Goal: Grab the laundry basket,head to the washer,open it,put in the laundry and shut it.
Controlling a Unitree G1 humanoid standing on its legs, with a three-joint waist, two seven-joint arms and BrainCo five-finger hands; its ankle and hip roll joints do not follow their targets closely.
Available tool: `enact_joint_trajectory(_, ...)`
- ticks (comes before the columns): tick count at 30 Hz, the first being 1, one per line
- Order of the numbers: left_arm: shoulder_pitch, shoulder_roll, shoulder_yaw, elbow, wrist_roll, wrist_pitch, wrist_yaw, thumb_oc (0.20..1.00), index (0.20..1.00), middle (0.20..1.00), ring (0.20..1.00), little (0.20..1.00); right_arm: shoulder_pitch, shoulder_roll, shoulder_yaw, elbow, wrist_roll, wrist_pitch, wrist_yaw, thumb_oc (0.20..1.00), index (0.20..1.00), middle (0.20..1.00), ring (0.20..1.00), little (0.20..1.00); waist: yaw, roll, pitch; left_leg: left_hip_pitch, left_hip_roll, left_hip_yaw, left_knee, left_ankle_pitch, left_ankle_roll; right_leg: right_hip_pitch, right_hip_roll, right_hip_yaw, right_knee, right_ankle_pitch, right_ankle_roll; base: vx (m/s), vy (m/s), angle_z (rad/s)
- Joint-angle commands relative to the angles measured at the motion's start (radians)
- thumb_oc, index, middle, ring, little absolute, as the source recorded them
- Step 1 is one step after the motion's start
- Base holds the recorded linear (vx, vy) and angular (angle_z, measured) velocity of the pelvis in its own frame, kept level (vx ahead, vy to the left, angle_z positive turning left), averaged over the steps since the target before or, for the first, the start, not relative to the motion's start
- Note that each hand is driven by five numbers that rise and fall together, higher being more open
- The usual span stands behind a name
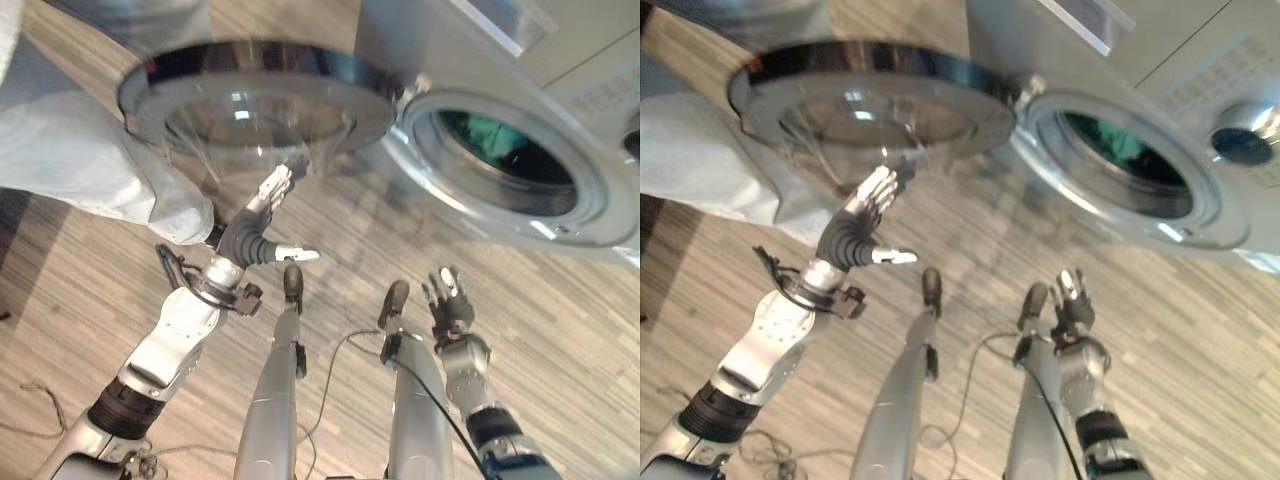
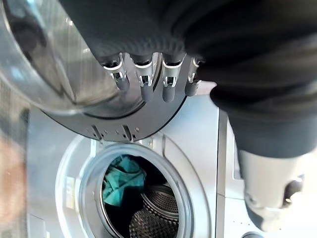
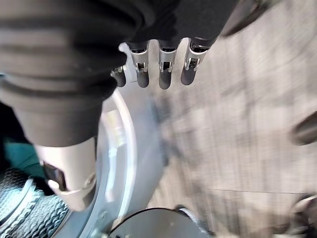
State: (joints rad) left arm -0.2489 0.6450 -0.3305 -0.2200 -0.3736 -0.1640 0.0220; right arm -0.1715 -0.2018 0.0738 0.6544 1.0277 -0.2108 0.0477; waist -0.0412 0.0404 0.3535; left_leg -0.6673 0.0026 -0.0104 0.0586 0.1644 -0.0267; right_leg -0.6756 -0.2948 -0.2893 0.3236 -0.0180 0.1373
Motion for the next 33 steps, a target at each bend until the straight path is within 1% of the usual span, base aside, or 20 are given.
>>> enact_joint_trajectory(1,0.052,0.011,-0.006,-0.023,0.01,-0.026,-0.046,1.0,1.0,1.0,1.0,1.0,0.057,0.003,-0.007,0.014,-0.046,0.036,0.051,1.0,1.0,1.0,1.0,1.0,0.0,-0.019,-0.051,0.094,-0.002,0.036,0.13,-0.262,-0.029,0.167,0.0,-0.029,-0.266,0.116,0.061,0.04,0.101,-0.07)
enact_joint_trajectory(3,0.068,0.012,-0.005,-0.01,0.012,-0.021,-0.056,1.0,1.0,1.0,1.0,1.0,0.079,0.003,-0.008,0.02,-0.054,0.048,0.056,1.0,1.0,1.0,1.0,1.0,-0.002,-0.021,-0.051,0.131,-0.001,0.036,0.128,-0.268,-0.027,0.207,0.0,-0.03,-0.273,0.116,0.062,0.04,0.066,-0.04)
enact_joint_trajectory(5,0.119,0.004,-0.005,0.037,0.017,-0.005,-0.078,1.0,1.0,1.0,1.0,1.0,0.143,0.004,-0.008,0.03,-0.069,0.078,0.082,1.0,1.0,1.0,1.0,1.0,-0.013,-0.024,-0.071,0.224,0.003,0.04,0.119,-0.281,-0.024,0.3,0.0,-0.034,-0.287,0.114,0.066,0.02,0.114,-0.07)
enact_joint_trajectory(6,0.132,0.003,-0.002,0.051,0.021,-0.001,-0.083,1.0,1.0,1.0,1.0,1.0,0.155,0.006,-0.01,0.029,-0.073,0.088,0.089,1.0,1.0,1.0,1.0,1.0,-0.019,-0.03,-0.075,0.243,-0.007,0.049,0.117,-0.264,-0.015,0.317,-0.008,-0.041,-0.291,0.13,0.058,-0.01,0.111,-0.07)
enact_joint_trajectory(8,0.148,-0.003,-0.002,0.072,0.017,0.008,-0.09,1.0,1.0,1.0,1.0,1.0,0.17,0.01,-0.01,0.027,-0.073,0.095,0.094,1.0,1.0,1.0,1.0,1.0,-0.024,-0.031,-0.077,0.276,-0.007,0.054,0.112,-0.269,-0.012,0.344,-0.007,-0.037,-0.295,0.13,0.06,0.01,0.087,-0.03)
enact_joint_trajectory(9,0.19,-0.011,0.008,0.114,0.025,0.019,-0.098,1.0,1.0,1.0,1.0,1.0,0.201,0.009,-0.013,0.019,-0.085,0.111,0.106,1.0,1.0,1.0,1.0,1.0,-0.033,-0.034,-0.094,0.329,0.002,0.068,0.112,-0.285,-0.005,0.383,-0.003,-0.027,-0.29,0.125,0.064,0.05,0.083,-0.08)
enact_joint_trajectory(14,0.273,-0.009,0.064,0.14,0.058,0.041,-0.095,1.0,1.0,1.0,1.0,1.0,0.259,-0.003,-0.037,-0.058,-0.127,0.117,0.091,1.0,1.0,1.0,1.0,1.0,-0.045,-0.035,-0.114,0.426,0.016,0.094,0.104,-0.312,0.01,0.452,-0.002,-0.004,-0.284,0.115,0.068,0.06,0.06,-0.27)
enact_joint_trajectory(15,0.322,-0.015,0.106,0.151,0.068,0.045,-0.085,1.0,1.0,1.0,1.0,1.0,0.294,-0.019,-0.079,-0.165,-0.141,0.103,0.08,1.0,1.0,1.0,1.0,1.0,-0.06,-0.034,-0.128,0.466,0.019,0.112,0.096,-0.322,0.015,0.472,0.001,0.012,-0.278,0.111,0.072,0.08,0.074,-0.25)
enact_joint_trajectory(18,0.403,-0.026,0.17,0.146,0.069,0.045,-0.082,1.0,1.0,1.0,1.0,1.0,0.339,-0.039,-0.168,-0.351,-0.148,0.067,0.059,1.0,1.0,1.0,1.0,1.0,-0.075,-0.03,-0.155,0.525,0.018,0.136,0.069,-0.328,0.026,0.497,0.006,0.03,-0.284,0.117,0.078,0.08,0.055,-0.32)
enact_joint_trajectory(19,0.404,-0.025,0.17,0.146,0.069,0.045,-0.082,1.0,1.0,1.0,1.0,1.0,0.339,-0.039,-0.168,-0.351,-0.149,0.067,0.059,1.0,1.0,1.0,1.0,1.0,-0.075,-0.03,-0.156,0.525,0.017,0.136,0.068,-0.328,0.027,0.496,0.005,0.031,-0.284,0.117,0.078,0.07,0.042,-0.32)
enact_joint_trajectory(20,0.429,-0.027,0.191,0.14,0.069,0.041,-0.084,1.0,1.0,1.0,1.0,1.0,0.352,-0.051,-0.214,-0.429,-0.153,0.042,0.052,1.0,1.0,1.0,1.0,1.0,-0.08,-0.027,-0.165,0.542,0.014,0.142,0.059,-0.33,0.03,0.506,0.005,0.035,-0.285,0.123,0.081,0.1,0.054,-0.25)
enact_joint_trajectory(21,0.459,-0.033,0.213,0.13,0.066,0.034,-0.091,1.0,1.0,1.0,1.0,1.0,0.36,-0.071,-0.301,-0.554,-0.187,-0.009,0.029,1.0,1.0,1.0,1.0,1.0,-0.087,-0.021,-0.183,0.561,0.009,0.141,0.047,-0.331,0.034,0.52,0.003,0.035,-0.29,0.132,0.085,0.13,0.063,-0.22)
enact_joint_trajectory(22,0.472,-0.037,0.224,0.126,0.066,0.031,-0.093,1.0,1.0,1.0,1.0,1.0,0.353,-0.085,-0.34,-0.603,-0.222,-0.039,0.005,1.0,1.0,1.0,1.0,1.0,-0.087,-0.019,-0.19,0.571,0.009,0.141,0.044,-0.338,0.037,0.529,0.004,0.034,-0.29,0.13,0.088,0.08,0.041,-0.11)
enact_joint_trajectory(23,0.472,-0.037,0.224,0.125,0.066,0.032,-0.094,1.0,1.0,1.0,1.0,1.0,0.353,-0.084,-0.34,-0.605,-0.223,-0.038,0.004,1.0,1.0,1.0,1.0,1.0,-0.088,-0.02,-0.191,0.569,0.006,0.141,0.042,-0.333,0.037,0.527,0.002,0.035,-0.292,0.133,0.087,0.05,0.028,-0.04)
enact_joint_trajectory(25,0.49,-0.048,0.233,0.124,0.069,0.028,-0.096,1.0,1.0,1.0,1.0,1.0,0.328,-0.097,-0.416,-0.695,-0.305,-0.088,-0.065,1.0,1.0,1.0,1.0,1.0,-0.086,-0.018,-0.21,0.585,0.001,0.143,0.035,-0.34,0.045,0.539,0.0,0.034,-0.299,0.139,0.091,0.06,0.031,-0.05)
enact_joint_trajectory(28,0.488,-0.058,0.226,0.123,0.072,0.027,-0.096,1.0,1.0,1.0,1.0,1.0,0.235,-0.148,-0.503,-0.778,-0.481,-0.14,-0.211,1.0,1.0,1.0,1.0,1.0,-0.069,-0.02,-0.237,0.599,-0.003,0.137,0.031,-0.352,0.054,0.556,-0.005,0.024,-0.307,0.149,0.1,0.08,0.019,-0.04)
enact_joint_trajectory(29,0.478,-0.059,0.221,0.126,0.072,0.027,-0.096,1.0,1.0,1.0,1.0,1.0,0.207,-0.157,-0.52,-0.796,-0.528,-0.146,-0.252,1.0,1.0,1.0,1.0,1.0,-0.063,-0.023,-0.244,0.592,-0.008,0.133,0.03,-0.347,0.056,0.555,-0.01,0.021,-0.312,0.157,0.1,0.09,0.002,0.02)
enact_joint_trajectory(30,0.474,-0.057,0.214,0.121,0.075,0.027,-0.096,1.0,1.0,1.0,1.0,1.0,0.149,-0.195,-0.562,-0.832,-0.647,-0.155,-0.352,1.0,1.0,1.0,1.0,1.0,-0.047,-0.027,-0.256,0.593,-0.009,0.121,0.032,-0.356,0.057,0.567,-0.008,0.012,-0.317,0.156,0.102,0.03,-0.009,0.09)
enact_joint_trajectory(31,0.471,-0.058,0.213,0.121,0.075,0.028,-0.096,1.0,1.0,1.0,1.0,1.0,0.147,-0.194,-0.562,-0.835,-0.654,-0.152,-0.358,1.0,1.0,1.0,1.0,1.0,-0.048,-0.029,-0.256,0.588,-0.012,0.12,0.032,-0.349,0.058,0.563,-0.011,0.012,-0.319,0.162,0.101,0.05,-0.013,0.2)
enact_joint_trajectory(33,0.471,-0.056,0.213,0.115,0.077,0.035,-0.095,1.0,1.0,1.0,1.0,1.0,0.093,-0.197,-0.616,-0.896,-0.711,-0.163,-0.432,1.0,1.0,1.0,1.0,1.0,-0.033,-0.034,-0.271,0.584,-0.015,0.109,0.028,-0.348,0.058,0.572,-0.012,0.004,-0.326,0.162,0.101,0.03,-0.016,0.19)
